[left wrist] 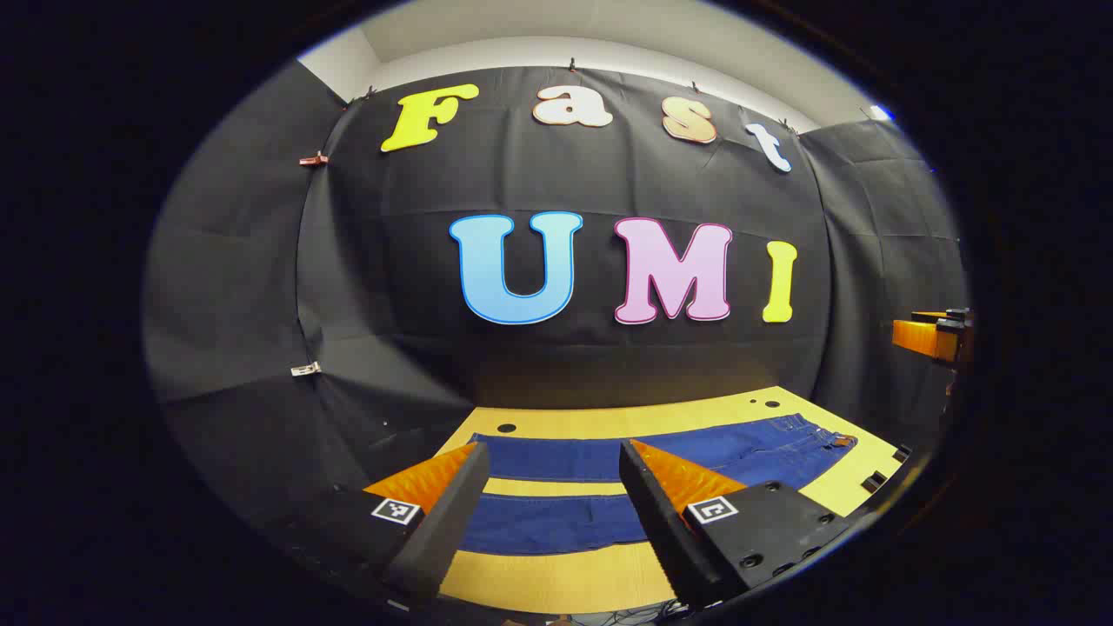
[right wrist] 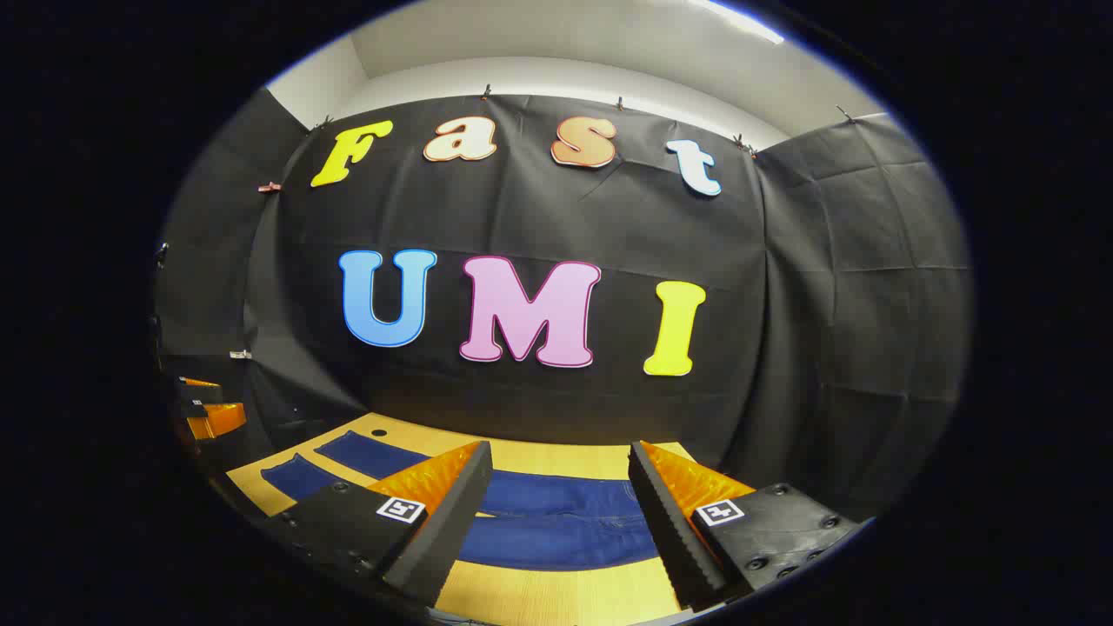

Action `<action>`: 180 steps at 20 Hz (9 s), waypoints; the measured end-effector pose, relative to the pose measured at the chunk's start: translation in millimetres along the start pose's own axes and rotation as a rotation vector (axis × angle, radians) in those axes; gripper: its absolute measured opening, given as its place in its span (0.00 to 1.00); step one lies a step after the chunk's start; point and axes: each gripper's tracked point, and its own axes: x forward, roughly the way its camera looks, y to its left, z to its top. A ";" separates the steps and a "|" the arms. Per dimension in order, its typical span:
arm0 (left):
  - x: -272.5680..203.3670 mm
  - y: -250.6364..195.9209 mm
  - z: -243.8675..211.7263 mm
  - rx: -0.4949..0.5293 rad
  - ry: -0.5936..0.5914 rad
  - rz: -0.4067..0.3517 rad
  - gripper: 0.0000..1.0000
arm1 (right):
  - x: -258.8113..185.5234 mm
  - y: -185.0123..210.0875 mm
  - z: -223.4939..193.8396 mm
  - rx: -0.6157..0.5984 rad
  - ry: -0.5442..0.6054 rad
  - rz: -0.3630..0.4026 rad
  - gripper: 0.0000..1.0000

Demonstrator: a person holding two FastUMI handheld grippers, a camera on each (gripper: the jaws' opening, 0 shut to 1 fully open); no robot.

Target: Grasp the waist and the cuffs of the jeans and fold them to make the two legs overlap; first hold the waist and fold one-third of the jeans toward the cuffs, then hold the cuffs and fold the remaining one-third in the same direction to finish folding.

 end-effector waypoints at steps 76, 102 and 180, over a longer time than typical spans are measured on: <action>153.2 206.9 -333.2 1.282 0.837 -0.460 0.06 | 103.0 -271.0 -376.1 -1.500 0.851 0.621 0.96; 196.9 144.7 -303.5 0.902 1.089 -0.571 0.06 | 145.2 -264.4 -354.4 -1.405 0.800 0.745 0.07; 330.1 -58.3 -102.8 -0.492 0.336 -0.132 0.97 | 367.8 -228.0 -340.1 0.147 0.088 0.205 0.15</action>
